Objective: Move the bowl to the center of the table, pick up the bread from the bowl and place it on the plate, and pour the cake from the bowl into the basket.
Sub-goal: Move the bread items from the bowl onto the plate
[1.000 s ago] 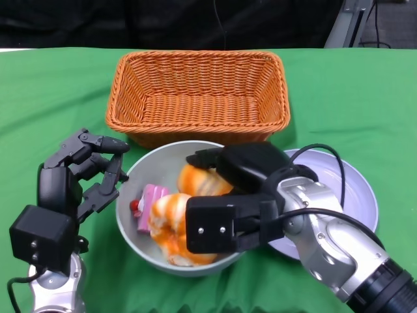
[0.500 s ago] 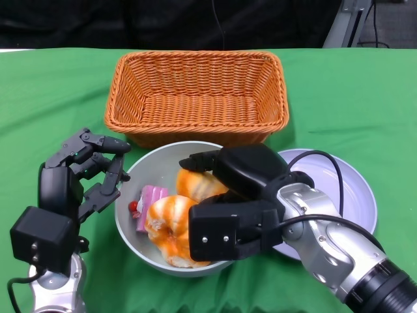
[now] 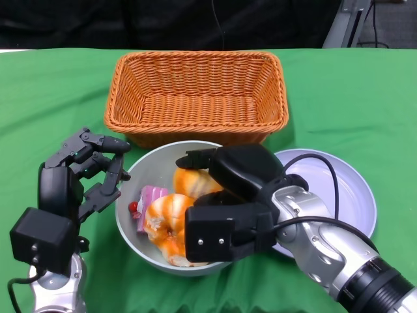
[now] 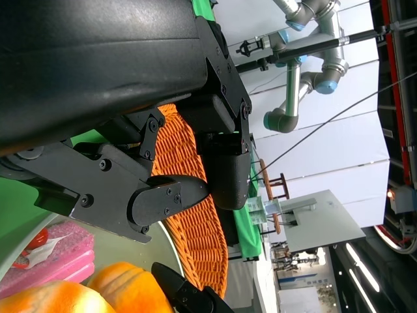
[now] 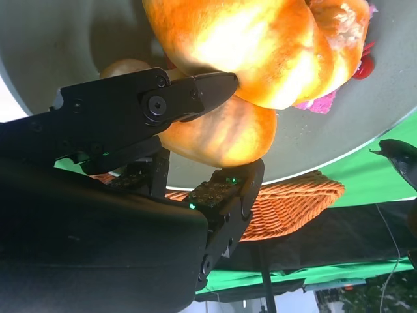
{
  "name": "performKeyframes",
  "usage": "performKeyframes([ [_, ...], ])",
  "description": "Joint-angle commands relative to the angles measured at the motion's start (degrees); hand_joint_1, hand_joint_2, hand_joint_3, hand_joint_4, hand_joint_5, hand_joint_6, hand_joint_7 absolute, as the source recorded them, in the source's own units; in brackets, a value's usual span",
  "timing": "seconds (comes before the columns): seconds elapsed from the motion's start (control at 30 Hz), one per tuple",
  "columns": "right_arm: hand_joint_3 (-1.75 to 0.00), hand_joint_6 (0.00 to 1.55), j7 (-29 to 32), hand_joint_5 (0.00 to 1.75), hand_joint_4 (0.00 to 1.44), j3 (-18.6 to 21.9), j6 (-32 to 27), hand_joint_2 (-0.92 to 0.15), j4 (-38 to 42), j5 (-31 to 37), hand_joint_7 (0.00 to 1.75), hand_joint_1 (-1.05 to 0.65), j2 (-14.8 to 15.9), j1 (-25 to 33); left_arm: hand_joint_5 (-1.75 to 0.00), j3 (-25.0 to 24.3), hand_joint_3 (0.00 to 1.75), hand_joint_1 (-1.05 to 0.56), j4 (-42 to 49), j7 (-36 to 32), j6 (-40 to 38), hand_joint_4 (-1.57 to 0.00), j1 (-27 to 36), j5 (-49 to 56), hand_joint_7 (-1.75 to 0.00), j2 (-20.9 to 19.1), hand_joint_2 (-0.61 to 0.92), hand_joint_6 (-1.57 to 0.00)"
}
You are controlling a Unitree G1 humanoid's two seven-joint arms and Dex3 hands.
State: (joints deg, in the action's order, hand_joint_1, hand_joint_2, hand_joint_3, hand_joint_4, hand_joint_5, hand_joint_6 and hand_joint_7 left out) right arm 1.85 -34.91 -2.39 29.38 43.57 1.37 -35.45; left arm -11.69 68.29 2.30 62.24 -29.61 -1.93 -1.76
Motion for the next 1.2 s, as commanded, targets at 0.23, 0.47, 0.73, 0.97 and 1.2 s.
performKeyframes([
  [0.23, 0.0, 1.11, 3.8, 0.73, 0.96, 1.9, 8.0, -0.83, 6.2, -2.5, 0.06, -0.2, 1.8, -0.5, -1.51, -0.2, 0.76, -0.16, -0.1, -0.2, 0.9, -0.8, 0.2, 0.1, -1.13, -0.7, 0.73, -0.85],
  [0.47, -0.01, 1.13, 6.1, 0.65, 0.97, 2.8, 11.3, -0.87, 7.9, -2.6, 0.02, -0.21, 1.7, -0.9, -1.5, -0.1, 0.71, -0.16, 0.0, -0.2, 0.7, -0.8, 0.3, 0.2, -1.11, -0.7, 0.75, -0.85],
  [0.73, 0.0, 1.13, 9.0, 0.73, 0.99, 4.2, 15.3, -0.89, 9.2, -3.9, 0.0, -0.17, 1.8, -1.1, -1.49, -0.2, 0.65, -0.15, 0.2, 0.0, 1.3, -0.8, 0.4, 0.2, -1.11, -0.7, 0.78, -0.84],
  [0.97, 0.0, 1.14, 10.8, 1.04, 0.87, 6.3, 18.3, -0.92, 10.2, -6.2, 0.0, -0.17, 1.3, -1.1, -1.5, -0.1, 0.61, -0.16, 0.4, -1.6, 1.3, -0.81, 0.3, 1.1, -1.07, -0.8, 0.8, -0.87],
  [1.2, -0.05, 1.15, 10.8, 1.15, 0.81, 8.3, 20.1, -0.92, 8.1, -7.8, 0.01, -0.16, 2.0, -0.6, -1.51, 0.0, 0.59, -0.17, 0.5, -2.6, 1.4, -0.8, 0.4, 2.0, -1.06, -0.9, 0.82, -0.86],
])
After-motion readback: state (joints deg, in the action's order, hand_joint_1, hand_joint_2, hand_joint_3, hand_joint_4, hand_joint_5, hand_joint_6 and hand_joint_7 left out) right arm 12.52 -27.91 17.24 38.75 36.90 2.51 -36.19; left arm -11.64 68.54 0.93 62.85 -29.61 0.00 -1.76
